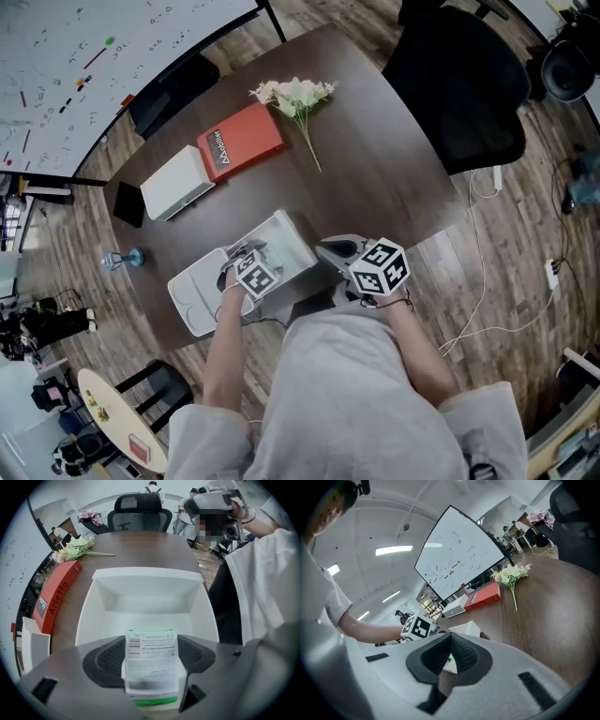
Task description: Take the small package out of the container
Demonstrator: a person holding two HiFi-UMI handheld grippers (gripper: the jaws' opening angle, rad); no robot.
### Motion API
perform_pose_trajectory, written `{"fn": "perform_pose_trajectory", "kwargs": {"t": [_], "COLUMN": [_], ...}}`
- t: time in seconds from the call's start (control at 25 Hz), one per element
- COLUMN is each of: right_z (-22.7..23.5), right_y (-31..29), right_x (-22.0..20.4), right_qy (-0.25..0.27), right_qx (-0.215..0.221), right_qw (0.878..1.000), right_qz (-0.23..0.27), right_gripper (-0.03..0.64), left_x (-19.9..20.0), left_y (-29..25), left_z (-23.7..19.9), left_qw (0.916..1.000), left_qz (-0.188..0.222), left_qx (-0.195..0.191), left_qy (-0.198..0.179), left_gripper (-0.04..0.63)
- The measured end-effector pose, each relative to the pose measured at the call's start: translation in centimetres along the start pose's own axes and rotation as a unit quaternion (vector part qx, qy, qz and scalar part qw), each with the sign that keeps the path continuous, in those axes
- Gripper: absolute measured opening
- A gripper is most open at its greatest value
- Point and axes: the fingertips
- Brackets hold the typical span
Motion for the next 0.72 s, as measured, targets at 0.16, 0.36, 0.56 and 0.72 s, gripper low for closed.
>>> {"fn": "perform_pose_trajectory", "kwargs": {"t": [0.16, 0.36, 0.56, 0.72], "right_z": [0.6, 0.4, 0.3, 0.3], "right_y": [0.4, 0.6, 0.5, 0.9], "right_x": [0.4, 1.0, 1.0, 0.9], "right_qy": [0.014, 0.026, 0.036, 0.037], "right_qx": [-0.006, -0.006, -0.005, -0.008], "right_qw": [1.0, 1.0, 0.999, 0.999], "right_qz": [-0.01, -0.014, -0.02, -0.018], "right_gripper": [0.005, 0.004, 0.003, 0.003], "left_x": [-0.3, -0.4, -0.1, 0.5], "left_y": [0.2, 0.3, 0.7, 0.9], "left_z": [-0.1, -0.1, -0.2, -0.3], "left_qw": [0.9999, 0.9998, 0.9995, 0.9993], "left_qz": [0.005, 0.005, 0.015, 0.023], "left_qx": [-0.001, 0.0, 0.0, 0.001], "left_qy": [0.013, 0.019, 0.027, 0.03], "left_gripper": [0.333, 0.333, 0.333, 0.333]}}
Point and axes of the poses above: the fingertips, and each gripper's own axes: y backward along the fingers, z to its right, x out of its top, and after that the axes turned 6 degrees about -z, right-handed
